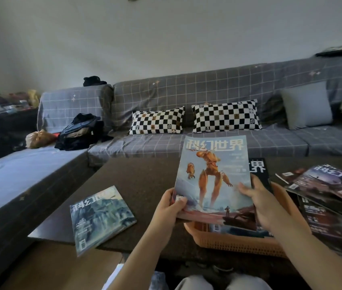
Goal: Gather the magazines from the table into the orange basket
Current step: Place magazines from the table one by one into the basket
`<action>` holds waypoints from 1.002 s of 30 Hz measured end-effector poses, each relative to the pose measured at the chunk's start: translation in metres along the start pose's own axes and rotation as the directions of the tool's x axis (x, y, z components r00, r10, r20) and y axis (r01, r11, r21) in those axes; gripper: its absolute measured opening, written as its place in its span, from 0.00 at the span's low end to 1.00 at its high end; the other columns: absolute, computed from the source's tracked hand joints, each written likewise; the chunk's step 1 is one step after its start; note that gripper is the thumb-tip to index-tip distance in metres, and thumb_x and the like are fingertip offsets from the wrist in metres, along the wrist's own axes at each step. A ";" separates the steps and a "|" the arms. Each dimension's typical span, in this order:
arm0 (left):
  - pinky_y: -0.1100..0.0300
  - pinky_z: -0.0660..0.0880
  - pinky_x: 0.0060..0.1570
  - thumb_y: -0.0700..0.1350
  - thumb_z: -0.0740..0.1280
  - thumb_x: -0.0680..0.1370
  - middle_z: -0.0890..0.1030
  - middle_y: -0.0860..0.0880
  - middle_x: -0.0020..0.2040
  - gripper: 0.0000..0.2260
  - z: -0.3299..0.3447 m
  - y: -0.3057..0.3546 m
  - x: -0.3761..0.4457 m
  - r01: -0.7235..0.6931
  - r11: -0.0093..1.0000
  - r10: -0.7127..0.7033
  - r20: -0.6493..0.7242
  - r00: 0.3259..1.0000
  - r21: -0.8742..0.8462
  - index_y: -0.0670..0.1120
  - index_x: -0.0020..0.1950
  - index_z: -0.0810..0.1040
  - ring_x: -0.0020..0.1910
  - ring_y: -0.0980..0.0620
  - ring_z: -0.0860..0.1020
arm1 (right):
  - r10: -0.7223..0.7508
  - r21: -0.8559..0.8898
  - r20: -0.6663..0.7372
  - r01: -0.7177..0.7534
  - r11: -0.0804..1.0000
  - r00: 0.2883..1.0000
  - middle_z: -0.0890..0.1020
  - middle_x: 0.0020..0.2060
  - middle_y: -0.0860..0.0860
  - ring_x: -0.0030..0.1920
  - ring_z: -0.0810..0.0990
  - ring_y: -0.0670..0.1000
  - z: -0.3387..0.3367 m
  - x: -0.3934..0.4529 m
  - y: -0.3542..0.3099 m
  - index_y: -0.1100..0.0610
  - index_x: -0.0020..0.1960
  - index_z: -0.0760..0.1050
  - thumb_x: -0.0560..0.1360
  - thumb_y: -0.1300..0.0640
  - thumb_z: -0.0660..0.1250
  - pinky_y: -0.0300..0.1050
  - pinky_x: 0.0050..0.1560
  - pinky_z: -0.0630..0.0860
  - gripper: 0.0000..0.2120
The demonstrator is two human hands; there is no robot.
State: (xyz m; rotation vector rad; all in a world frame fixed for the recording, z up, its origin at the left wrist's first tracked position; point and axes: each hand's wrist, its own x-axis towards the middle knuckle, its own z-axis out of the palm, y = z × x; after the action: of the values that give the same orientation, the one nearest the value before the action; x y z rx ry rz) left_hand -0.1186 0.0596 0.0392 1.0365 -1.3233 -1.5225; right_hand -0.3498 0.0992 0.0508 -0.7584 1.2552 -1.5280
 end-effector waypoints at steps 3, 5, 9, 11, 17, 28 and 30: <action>0.65 0.78 0.34 0.46 0.64 0.80 0.81 0.52 0.53 0.12 0.028 -0.002 0.017 0.045 0.990 -0.040 -0.037 0.999 0.131 0.51 0.62 0.71 0.40 0.58 0.84 | -0.037 -0.033 -0.063 0.035 0.999 0.997 0.84 0.47 0.51 0.45 0.84 0.55 -0.031 0.002 0.000 0.51 0.60 0.72 0.75 0.60 0.65 0.46 0.37 0.80 0.14; 0.65 0.79 0.33 0.46 0.64 0.80 0.81 0.53 0.53 0.12 0.044 -0.007 0.027 0.036 0.979 -0.031 -0.027 0.999 0.199 0.54 0.62 0.70 0.40 0.59 0.84 | -0.061 -0.091 -0.108 0.051 0.995 0.992 0.83 0.50 0.51 0.47 0.83 0.54 -0.049 0.003 0.001 0.48 0.58 0.74 0.75 0.59 0.66 0.46 0.39 0.79 0.12; 0.61 0.81 0.42 0.47 0.66 0.79 0.81 0.56 0.50 0.11 0.070 -0.020 0.045 -0.040 0.897 0.043 0.003 0.999 0.439 0.54 0.60 0.73 0.44 0.59 0.82 | -0.114 -0.211 -0.169 0.078 0.974 0.979 0.81 0.53 0.50 0.49 0.80 0.50 -0.071 0.011 0.000 0.47 0.60 0.70 0.77 0.59 0.63 0.46 0.42 0.76 0.14; 0.62 0.80 0.41 0.49 0.67 0.78 0.80 0.61 0.45 0.09 0.078 -0.025 0.047 -0.060 0.818 0.083 -0.013 0.996 0.573 0.57 0.57 0.74 0.42 0.63 0.81 | -0.142 -0.325 -0.189 0.075 0.943 0.972 0.79 0.56 0.52 0.51 0.79 0.51 -0.075 0.014 0.001 0.47 0.63 0.69 0.78 0.58 0.62 0.49 0.47 0.77 0.15; 0.66 0.74 0.39 0.51 0.68 0.76 0.79 0.60 0.41 0.04 0.083 -0.037 0.045 -0.041 0.733 0.136 -0.087 0.987 0.679 0.58 0.47 0.74 0.39 0.63 0.78 | -0.210 -0.622 -0.216 0.031 0.782 0.954 0.72 0.66 0.52 0.64 0.73 0.54 -0.081 0.019 0.018 0.51 0.70 0.63 0.78 0.55 0.62 0.49 0.57 0.72 0.22; 0.59 0.80 0.44 0.50 0.66 0.78 0.79 0.58 0.50 0.07 0.081 -0.039 0.047 -0.005 0.726 0.175 -0.177 0.969 0.688 0.56 0.56 0.76 0.43 0.59 0.80 | -0.295 -0.792 -0.237 -0.008 0.611 0.926 0.68 0.68 0.51 0.66 0.70 0.53 -0.080 0.020 0.029 0.48 0.70 0.61 0.74 0.55 0.67 0.47 0.57 0.72 0.28; 0.65 0.76 0.37 0.49 0.66 0.78 0.79 0.58 0.45 0.05 0.079 -0.040 0.046 0.019 0.726 0.160 -0.195 0.968 0.688 0.56 0.53 0.77 0.39 0.60 0.79 | -0.261 -0.836 -0.263 -0.084 0.543 0.929 0.65 0.68 0.55 0.67 0.67 0.54 -0.079 0.017 0.028 0.51 0.71 0.60 0.74 0.55 0.67 0.49 0.61 0.70 0.28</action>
State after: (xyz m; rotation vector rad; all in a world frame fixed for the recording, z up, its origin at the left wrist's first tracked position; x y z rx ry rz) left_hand -0.2104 0.0420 0.0050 1.5495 -1.7716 -0.7839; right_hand -0.4180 0.1105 0.0009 -1.1906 2.3490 -1.0843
